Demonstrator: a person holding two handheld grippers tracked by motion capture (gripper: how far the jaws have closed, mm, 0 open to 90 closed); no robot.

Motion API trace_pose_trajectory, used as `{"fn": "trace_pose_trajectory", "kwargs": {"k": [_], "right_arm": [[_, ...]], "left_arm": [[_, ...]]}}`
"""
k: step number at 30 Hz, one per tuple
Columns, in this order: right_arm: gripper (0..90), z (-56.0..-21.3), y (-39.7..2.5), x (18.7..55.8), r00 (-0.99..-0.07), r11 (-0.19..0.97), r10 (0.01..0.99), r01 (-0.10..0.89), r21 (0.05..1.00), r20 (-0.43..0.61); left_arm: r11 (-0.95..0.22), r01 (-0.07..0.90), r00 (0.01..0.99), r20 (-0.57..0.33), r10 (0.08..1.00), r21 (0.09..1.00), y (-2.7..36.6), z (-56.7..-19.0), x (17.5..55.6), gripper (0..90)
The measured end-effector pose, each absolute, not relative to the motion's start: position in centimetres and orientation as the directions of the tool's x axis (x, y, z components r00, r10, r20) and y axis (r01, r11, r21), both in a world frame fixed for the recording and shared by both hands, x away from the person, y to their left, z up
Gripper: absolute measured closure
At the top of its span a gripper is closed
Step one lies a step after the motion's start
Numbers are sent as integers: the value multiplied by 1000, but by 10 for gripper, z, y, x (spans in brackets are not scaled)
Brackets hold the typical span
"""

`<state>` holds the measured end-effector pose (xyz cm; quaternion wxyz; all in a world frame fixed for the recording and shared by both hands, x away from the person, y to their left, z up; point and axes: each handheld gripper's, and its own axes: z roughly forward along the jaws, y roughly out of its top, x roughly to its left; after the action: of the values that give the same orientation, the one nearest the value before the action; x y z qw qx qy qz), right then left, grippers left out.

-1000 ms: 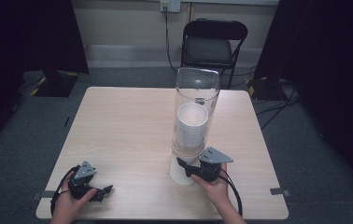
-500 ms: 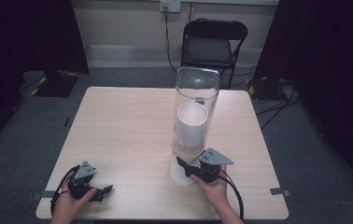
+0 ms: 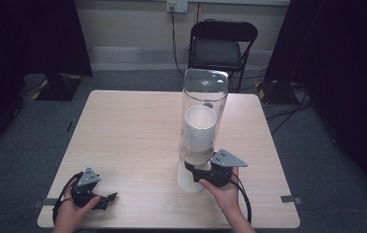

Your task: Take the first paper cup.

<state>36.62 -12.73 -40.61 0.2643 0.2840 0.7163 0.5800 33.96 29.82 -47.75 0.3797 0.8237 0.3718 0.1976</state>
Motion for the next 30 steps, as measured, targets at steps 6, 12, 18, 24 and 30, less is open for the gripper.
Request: {"fn": "trace_pose_trajectory", "kwargs": {"k": [6, 12, 18, 24, 30], "right_arm": [[303, -407, -127, 365, -704, 179, 707, 89, 980, -65], [328, -415, -127, 365, -698, 200, 706, 36, 979, -119], [333, -417, -128, 366, -703, 193, 702, 41, 980, -109], [335, -419, -127, 368, -708, 192, 699, 46, 980, -103], [337, -419, -127, 370, -716, 199, 691, 58, 978, -98]], "left_arm": [[-436, 462, 646, 44, 762, 773, 298, -478, 340, 0], [-437, 461, 647, 45, 761, 772, 298, -478, 340, 0], [-436, 461, 646, 44, 762, 772, 298, -478, 340, 0], [-436, 461, 646, 44, 762, 772, 298, -478, 340, 0], [-436, 462, 646, 44, 762, 773, 298, -478, 340, 0]]}}
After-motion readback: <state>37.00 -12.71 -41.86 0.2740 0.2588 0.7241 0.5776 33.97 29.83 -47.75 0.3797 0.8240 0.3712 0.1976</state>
